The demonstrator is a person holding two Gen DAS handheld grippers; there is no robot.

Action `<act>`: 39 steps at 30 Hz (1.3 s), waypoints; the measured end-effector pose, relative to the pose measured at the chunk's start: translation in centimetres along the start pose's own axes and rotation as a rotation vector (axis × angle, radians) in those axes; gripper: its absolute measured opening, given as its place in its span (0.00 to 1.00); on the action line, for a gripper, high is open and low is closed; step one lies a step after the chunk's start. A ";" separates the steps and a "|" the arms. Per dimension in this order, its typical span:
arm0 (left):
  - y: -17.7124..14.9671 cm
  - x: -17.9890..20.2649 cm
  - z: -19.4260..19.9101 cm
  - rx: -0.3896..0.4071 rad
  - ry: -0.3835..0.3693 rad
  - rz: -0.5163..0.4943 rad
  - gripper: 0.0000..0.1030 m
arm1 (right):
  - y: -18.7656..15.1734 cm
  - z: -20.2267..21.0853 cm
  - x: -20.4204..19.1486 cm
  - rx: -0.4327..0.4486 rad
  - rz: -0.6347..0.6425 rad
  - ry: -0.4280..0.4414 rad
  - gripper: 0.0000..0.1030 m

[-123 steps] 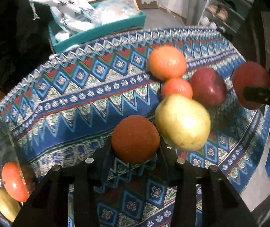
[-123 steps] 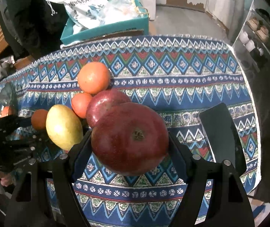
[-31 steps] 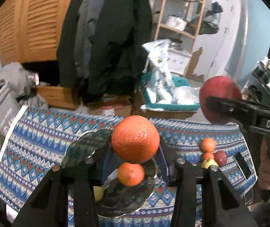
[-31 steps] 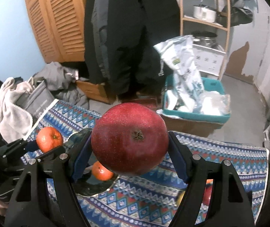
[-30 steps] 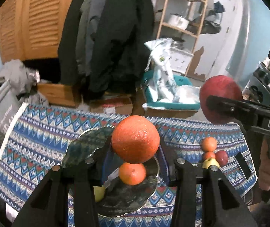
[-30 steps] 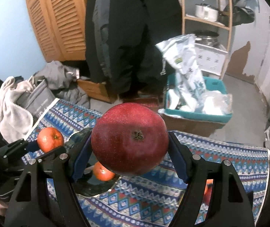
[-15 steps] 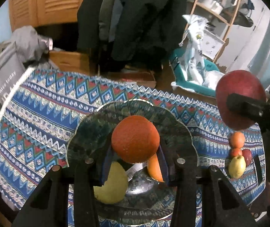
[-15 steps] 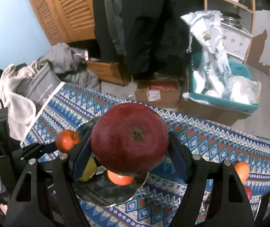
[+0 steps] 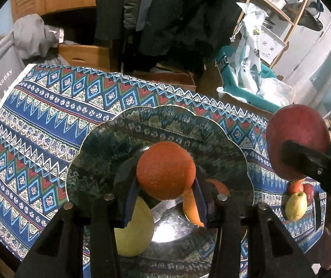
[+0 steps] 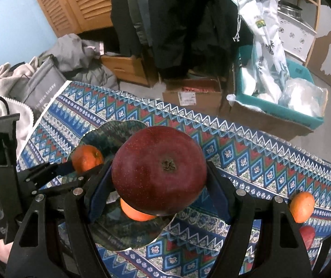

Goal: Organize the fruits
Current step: 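Lower the orange into the plate and open the left tool while the right tool releases the apple there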

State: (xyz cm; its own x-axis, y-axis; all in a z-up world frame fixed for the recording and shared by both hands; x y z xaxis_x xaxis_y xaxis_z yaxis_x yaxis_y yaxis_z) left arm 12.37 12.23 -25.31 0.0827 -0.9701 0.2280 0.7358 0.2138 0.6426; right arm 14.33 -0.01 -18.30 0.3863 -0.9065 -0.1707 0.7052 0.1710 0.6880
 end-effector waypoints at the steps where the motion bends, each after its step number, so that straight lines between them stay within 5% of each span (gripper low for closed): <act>1: 0.0 -0.1 -0.1 -0.003 0.003 0.002 0.44 | -0.1 -0.2 0.1 -0.004 -0.002 0.001 0.74; 23: 1.2 -4.9 3.8 0.046 0.078 0.098 0.58 | -1.2 -4.3 -2.2 -0.097 0.054 0.024 0.74; 39: 1.1 -5.6 4.6 0.052 0.100 0.085 0.59 | -3.3 -7.2 -2.0 -0.199 0.066 -0.012 0.74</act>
Point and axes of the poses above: each gripper's, at about its wrist camera, not at the fingertips, and z roughly against the way its jaws point, x to its right, y to its top, the point moved 8 cm from there along -z, roughly the way its jaws point, and after that the axes turned 14 degrees about x, right-handed, at the moved point
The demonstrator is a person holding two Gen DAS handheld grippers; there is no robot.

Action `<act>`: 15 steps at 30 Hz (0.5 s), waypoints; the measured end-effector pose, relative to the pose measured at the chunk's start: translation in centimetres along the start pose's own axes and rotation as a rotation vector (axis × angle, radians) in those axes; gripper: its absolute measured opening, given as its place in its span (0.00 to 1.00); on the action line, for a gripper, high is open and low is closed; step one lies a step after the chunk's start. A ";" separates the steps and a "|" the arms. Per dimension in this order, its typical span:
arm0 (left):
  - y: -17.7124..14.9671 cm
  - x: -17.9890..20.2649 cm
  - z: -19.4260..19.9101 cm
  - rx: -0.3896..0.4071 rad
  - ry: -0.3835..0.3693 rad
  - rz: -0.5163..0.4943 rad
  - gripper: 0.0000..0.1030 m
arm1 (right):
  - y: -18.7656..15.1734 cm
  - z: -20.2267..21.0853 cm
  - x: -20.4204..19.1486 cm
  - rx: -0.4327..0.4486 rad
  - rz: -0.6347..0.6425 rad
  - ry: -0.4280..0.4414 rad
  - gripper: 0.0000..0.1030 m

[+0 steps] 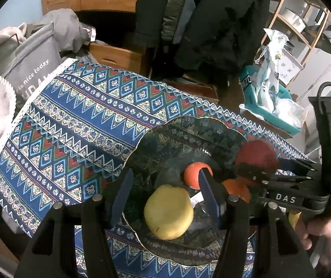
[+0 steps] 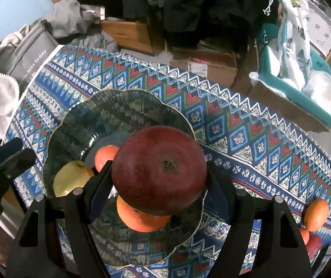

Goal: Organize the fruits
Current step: 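Lower the orange into the plate and open the left tool while the right tool releases the apple there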

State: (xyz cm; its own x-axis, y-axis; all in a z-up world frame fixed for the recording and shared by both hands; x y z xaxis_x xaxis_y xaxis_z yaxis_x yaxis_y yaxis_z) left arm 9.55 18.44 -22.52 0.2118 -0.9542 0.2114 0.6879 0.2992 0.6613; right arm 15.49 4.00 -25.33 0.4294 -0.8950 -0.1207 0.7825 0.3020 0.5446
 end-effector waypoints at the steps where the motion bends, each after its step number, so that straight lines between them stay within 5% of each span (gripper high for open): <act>1: 0.0 0.0 0.0 0.002 -0.002 -0.001 0.59 | -0.1 -0.1 0.0 -0.003 0.001 -0.003 0.74; 10: 0.1 0.6 0.4 0.007 -0.005 -0.022 0.59 | -0.5 -0.3 0.3 -0.010 0.013 -0.014 0.75; 15: 0.4 0.6 0.7 0.011 -0.004 -0.025 0.59 | 1.2 1.3 -0.1 0.076 0.022 0.004 0.75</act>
Point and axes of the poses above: each gripper's, at about its wrist camera, not at the fingertips, and z roughly against the way its jaws point, x to its right, y to its top, the point moved 8 cm from there along -z, roughly the way its jaws point, and after that the axes turned 14 degrees about x, right-handed, at the moved point
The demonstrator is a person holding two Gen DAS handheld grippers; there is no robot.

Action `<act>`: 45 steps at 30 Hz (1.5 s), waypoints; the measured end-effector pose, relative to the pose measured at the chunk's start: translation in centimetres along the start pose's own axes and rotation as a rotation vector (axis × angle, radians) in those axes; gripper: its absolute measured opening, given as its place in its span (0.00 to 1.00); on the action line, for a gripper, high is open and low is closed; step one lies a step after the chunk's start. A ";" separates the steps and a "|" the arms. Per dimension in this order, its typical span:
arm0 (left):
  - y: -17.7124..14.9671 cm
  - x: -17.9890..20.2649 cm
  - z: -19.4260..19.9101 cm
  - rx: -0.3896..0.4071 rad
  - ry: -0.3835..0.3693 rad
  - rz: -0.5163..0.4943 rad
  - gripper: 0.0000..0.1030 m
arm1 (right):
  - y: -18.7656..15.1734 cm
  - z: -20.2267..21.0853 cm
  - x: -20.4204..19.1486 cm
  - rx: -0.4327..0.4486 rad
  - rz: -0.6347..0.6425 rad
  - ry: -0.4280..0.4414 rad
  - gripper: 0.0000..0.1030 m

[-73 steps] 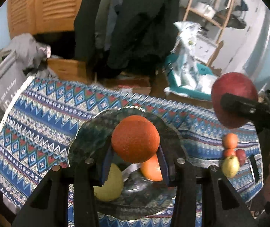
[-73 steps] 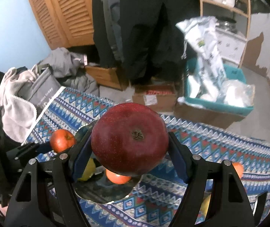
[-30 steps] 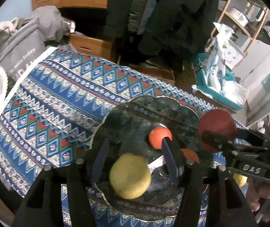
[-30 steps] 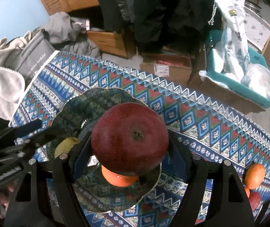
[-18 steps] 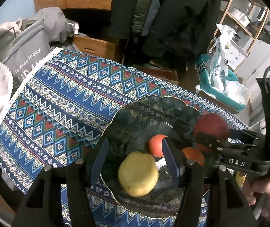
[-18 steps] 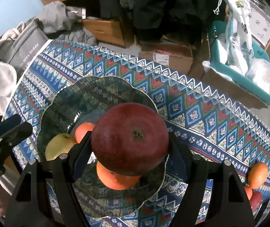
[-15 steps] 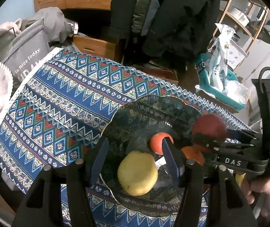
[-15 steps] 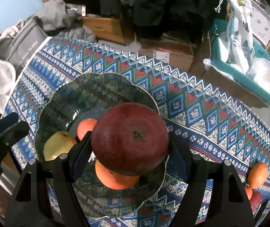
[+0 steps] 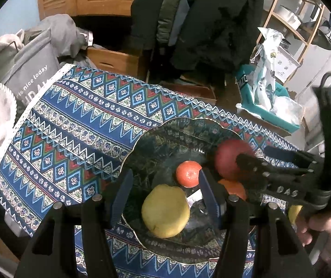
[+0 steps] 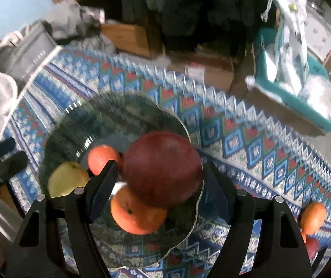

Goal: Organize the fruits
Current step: 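Lower the orange into the plate and open the left tool while the right tool releases the apple there, then raise both tools away from the plate back toward the remaining fruit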

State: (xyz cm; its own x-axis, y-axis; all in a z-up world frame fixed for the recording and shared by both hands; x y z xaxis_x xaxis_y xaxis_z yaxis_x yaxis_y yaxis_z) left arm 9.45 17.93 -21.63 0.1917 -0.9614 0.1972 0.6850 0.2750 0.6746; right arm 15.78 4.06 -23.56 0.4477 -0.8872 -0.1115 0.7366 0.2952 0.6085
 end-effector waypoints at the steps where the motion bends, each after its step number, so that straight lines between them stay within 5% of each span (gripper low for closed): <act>1: 0.1 0.0 0.1 0.001 0.000 0.001 0.59 | 0.5 0.4 -0.1 0.009 -0.004 0.004 0.75; 27: 4.8 5.2 8.6 0.213 -0.043 -0.135 0.79 | 6.1 15.1 1.1 0.337 -0.026 -0.094 0.75; 45: 6.1 10.2 13.2 0.293 -0.118 -0.177 0.85 | 5.7 24.6 2.8 0.480 -0.003 -0.143 0.75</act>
Point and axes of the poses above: each gripper's, at about its wrist camera, not at the fingertips, and z roughly against the way its jaws point, x to its right, y to its top, the point moved 8 cm from there along -z, roughly the way its jaws point, and after that the axes turned 14 degrees about x, right-handed, at the moved point
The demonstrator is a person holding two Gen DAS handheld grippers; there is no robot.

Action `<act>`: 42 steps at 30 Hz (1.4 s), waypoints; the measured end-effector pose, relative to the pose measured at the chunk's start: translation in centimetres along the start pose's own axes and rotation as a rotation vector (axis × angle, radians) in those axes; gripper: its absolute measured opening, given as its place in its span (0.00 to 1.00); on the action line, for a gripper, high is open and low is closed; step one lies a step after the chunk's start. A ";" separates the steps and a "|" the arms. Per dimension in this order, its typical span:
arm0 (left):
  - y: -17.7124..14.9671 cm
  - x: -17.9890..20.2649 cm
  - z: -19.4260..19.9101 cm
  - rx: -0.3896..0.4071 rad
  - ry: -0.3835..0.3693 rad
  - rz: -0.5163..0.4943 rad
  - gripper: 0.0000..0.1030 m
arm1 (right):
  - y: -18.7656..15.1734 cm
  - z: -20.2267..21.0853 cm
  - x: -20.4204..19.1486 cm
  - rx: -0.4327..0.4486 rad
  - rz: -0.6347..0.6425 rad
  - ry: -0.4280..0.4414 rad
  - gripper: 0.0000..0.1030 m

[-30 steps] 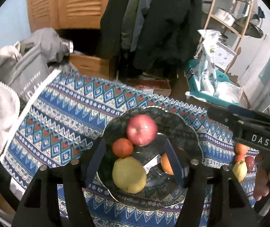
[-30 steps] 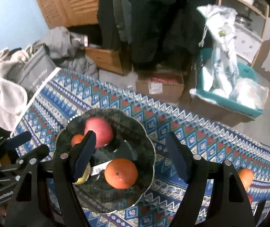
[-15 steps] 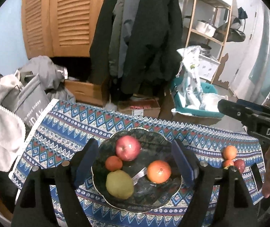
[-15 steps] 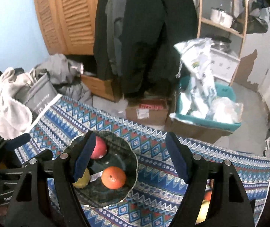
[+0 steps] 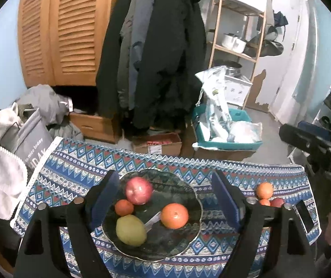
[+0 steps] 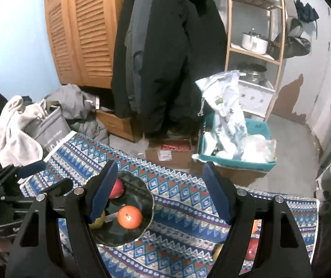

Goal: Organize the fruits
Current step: 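Raise both tools away from the plate back toward the remaining fruit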

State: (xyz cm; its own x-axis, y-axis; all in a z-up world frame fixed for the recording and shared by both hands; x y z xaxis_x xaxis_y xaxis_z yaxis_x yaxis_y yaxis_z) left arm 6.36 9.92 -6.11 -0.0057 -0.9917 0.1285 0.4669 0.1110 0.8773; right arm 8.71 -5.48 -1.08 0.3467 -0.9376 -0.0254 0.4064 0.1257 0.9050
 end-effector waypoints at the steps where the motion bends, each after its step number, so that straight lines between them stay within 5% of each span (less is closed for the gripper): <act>1: 0.3 0.3 0.2 0.008 -0.005 0.000 0.85 | 0.0 0.3 0.1 0.003 -0.001 0.000 0.75; 13: 2.1 4.7 2.4 0.072 -0.073 -0.049 0.88 | 0.0 3.8 2.7 0.040 -0.016 -0.037 0.75; 29: 1.1 9.3 1.0 0.037 -0.112 -0.099 0.94 | -1.3 5.8 7.9 0.028 -0.054 -0.097 0.75; 42: -3.4 15.5 -2.5 -0.113 -0.207 -0.131 0.96 | -5.1 6.7 15.5 -0.037 -0.120 -0.210 0.75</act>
State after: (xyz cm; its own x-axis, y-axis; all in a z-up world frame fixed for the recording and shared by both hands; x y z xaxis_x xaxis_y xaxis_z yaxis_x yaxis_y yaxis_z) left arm 6.91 -6.01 -8.32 -0.2480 -0.9614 0.1195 0.5460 -0.0368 0.8370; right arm 6.31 -22.82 -3.21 0.1120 -0.9929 -0.0390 0.4663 0.0179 0.8844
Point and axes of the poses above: each gripper's, at about its wrist camera, not at the fingertips, and z roughly against the way its jaws point, x to its right, y to its top, the point moved 8 cm from there along -z, roughly the way its jaws point, and after that the axes turned 14 degrees about x, right-handed, at the moved point
